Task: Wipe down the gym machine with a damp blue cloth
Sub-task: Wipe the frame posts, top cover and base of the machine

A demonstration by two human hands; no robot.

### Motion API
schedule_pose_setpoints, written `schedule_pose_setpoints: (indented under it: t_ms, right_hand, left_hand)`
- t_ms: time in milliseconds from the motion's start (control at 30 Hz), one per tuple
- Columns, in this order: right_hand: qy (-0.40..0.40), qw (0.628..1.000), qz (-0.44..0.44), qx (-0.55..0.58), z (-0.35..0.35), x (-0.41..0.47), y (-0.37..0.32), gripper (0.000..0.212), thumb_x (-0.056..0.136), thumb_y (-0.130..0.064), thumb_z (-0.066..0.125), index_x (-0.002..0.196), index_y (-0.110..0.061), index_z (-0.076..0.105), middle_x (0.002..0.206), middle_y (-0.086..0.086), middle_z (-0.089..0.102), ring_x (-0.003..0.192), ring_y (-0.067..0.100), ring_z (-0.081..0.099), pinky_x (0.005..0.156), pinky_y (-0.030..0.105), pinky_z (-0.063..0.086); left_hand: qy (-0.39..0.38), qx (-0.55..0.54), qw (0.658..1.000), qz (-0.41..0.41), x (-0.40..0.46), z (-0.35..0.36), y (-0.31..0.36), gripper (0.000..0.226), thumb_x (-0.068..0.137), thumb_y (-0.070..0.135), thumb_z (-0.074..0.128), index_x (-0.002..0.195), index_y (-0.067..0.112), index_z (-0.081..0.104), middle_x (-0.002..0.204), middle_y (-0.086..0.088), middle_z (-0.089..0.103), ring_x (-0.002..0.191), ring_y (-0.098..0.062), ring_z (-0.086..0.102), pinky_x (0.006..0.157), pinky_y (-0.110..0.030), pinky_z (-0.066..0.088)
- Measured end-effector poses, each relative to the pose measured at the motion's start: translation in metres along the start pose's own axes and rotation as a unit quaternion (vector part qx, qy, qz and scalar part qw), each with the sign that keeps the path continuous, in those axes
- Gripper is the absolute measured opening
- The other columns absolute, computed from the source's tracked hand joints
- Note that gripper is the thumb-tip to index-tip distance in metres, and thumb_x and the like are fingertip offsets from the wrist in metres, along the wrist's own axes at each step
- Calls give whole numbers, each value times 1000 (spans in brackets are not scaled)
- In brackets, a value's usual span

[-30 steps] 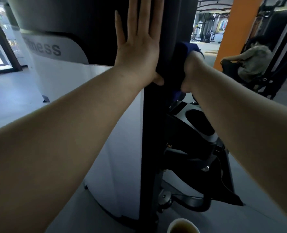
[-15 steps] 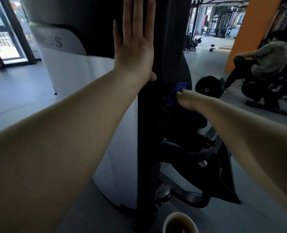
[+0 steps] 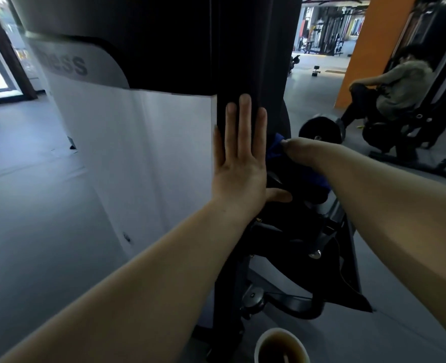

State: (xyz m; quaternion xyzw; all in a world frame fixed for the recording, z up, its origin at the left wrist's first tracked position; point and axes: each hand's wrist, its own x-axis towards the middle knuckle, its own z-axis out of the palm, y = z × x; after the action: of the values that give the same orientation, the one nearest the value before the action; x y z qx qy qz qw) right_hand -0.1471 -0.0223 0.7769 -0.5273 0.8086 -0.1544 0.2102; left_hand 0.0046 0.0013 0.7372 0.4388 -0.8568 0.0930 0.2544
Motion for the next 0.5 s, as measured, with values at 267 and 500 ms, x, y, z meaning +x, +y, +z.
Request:
schedule_pose_setpoints:
  t_ms: [267,500]
  right_hand:
    - [3,999,20,43,-13,0,37,46,107,-30,31,138,0,47,141,18,48,133,32,41,107,37,31]
    - [-33,993,-44,103,-5,22,46,56,103,-47,36,128,0,56,112,13,63,103,29,60,98,37,42]
  left_hand:
    - [-34,12,998,-48,4,-1,12,143,62,74,69,150,16,-27,149,-16,-44,139,-35,-38,120,-51,-11]
    - [0,9,993,-121,-3,-12,32,153,54,61,85,152,14,-23,156,-8,-35,146,-26,-27,123,-43,-3]
